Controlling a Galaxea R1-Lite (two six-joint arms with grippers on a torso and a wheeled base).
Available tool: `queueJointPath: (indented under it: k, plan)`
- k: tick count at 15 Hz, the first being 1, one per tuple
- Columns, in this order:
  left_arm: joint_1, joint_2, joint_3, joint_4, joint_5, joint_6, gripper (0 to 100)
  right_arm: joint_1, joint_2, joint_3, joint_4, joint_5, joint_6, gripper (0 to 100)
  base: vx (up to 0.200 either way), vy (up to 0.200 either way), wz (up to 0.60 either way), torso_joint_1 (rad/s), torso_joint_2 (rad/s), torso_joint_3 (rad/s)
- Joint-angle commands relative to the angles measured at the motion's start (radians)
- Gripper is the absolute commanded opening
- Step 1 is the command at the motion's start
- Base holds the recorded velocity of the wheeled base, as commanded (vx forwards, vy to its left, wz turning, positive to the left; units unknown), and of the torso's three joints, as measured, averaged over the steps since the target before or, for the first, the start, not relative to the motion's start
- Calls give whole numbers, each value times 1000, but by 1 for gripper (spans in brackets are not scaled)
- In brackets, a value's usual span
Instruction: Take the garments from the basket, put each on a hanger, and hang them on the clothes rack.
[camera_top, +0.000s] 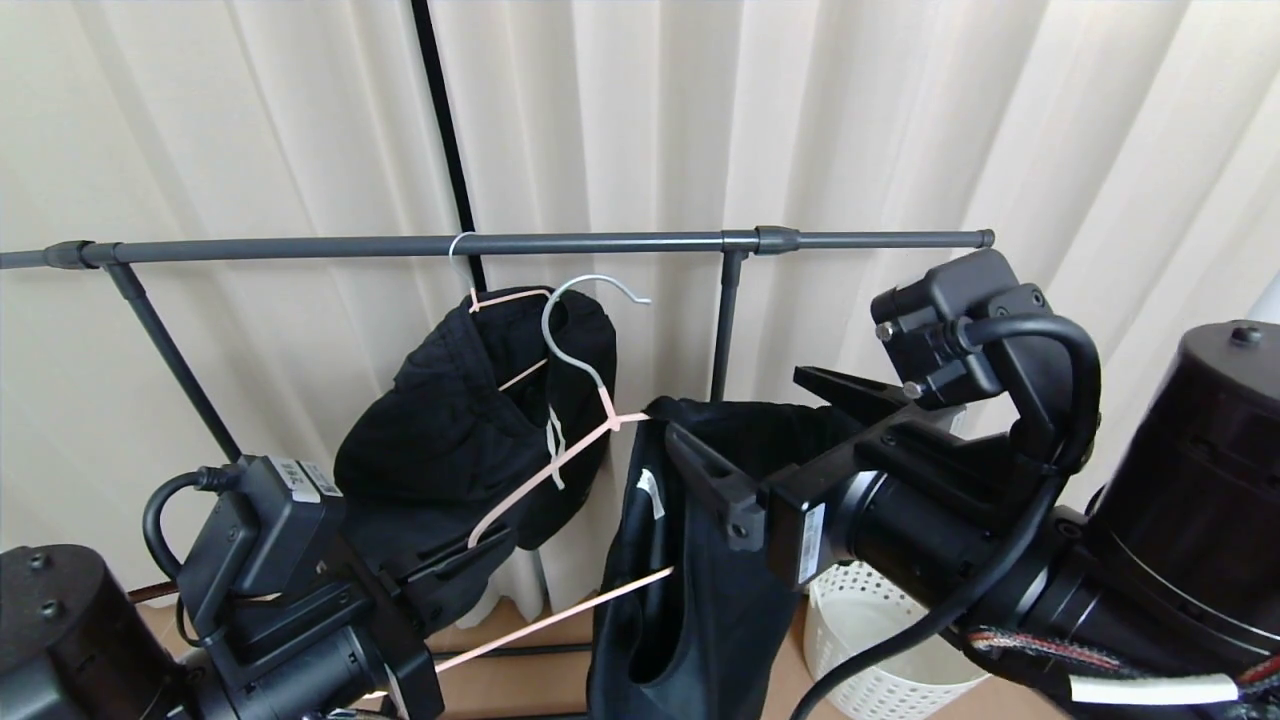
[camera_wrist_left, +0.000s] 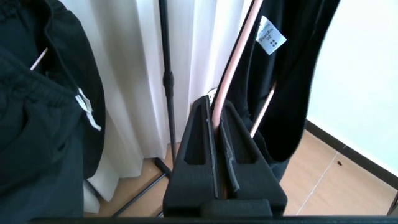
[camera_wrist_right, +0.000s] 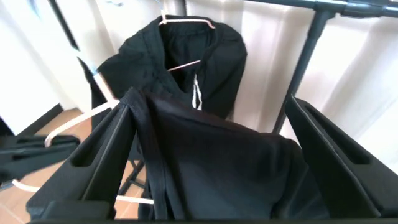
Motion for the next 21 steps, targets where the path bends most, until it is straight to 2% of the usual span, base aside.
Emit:
queueJointPath:
  k: [1,5,6,7,9,10,11,12,13,14,15,16,17,19,21]
  plan:
    - [1,1,-1,-1,-1,0,0,1,-29,37,0,39,-13,100,0,0,0,0,0,0]
    - [-2,1,15,-11,-4,2,0,-10,-79,104,1,129,-100,100,0,0,0,0,0,0]
    - [-2,3,16,-11,-5,3,0,-33,-91,110,0,165,-117,100,0,0,0,0,0,0]
    - [-2,6,24,-11,-13,2,0,-103,-96,92,0,198,-128,100,0,0,0,0,0,0]
    - [2,1,32,-11,-44,6,0,-164,-111,58,6,226,-135,100,0,0,0,0,0,0]
    - [6,3,33,-11,-53,8,0,-184,-121,37,61,258,-177,100,0,0,0,0,0,0]
    - [7,7,39,-11,-65,9,0,-215,-148,-12,201,292,-255,100,0,0,0,0,0,0]
    - [7,17,42,-11,-71,11,0,-233,-167,-58,310,323,-292,100,0,0,0,0,0,0]
    - [7,24,47,-11,-80,14,0,-263,-199,-155,529,410,-343,100,0,0,0,0,0,0]
    - [7,23,55,-11,-82,23,0,-299,-216,-244,689,487,-395,100,0,0,0,0,0,0]
    - [6,23,59,-11,-82,34,0,-319,-216,-289,767,528,-418,100,0,0,0,0,0,0]
    - [1,21,71,-11,-85,80,0,-390,-190,-453,1055,683,-494,100,0,0,0,0,0,0]
    - [-1,21,79,-11,-107,94,0,-439,-131,-546,1207,780,-548,100,0,0,0,0,0,0]
    - [-5,20,94,-11,-130,103,0,-519,-27,-649,1373,915,-657,100,0,0,0,0,0,0]
    - [-21,18,96,-11,-128,111,0,-562,60,-669,1439,1057,-751,100,0,0,0,0,0,0]
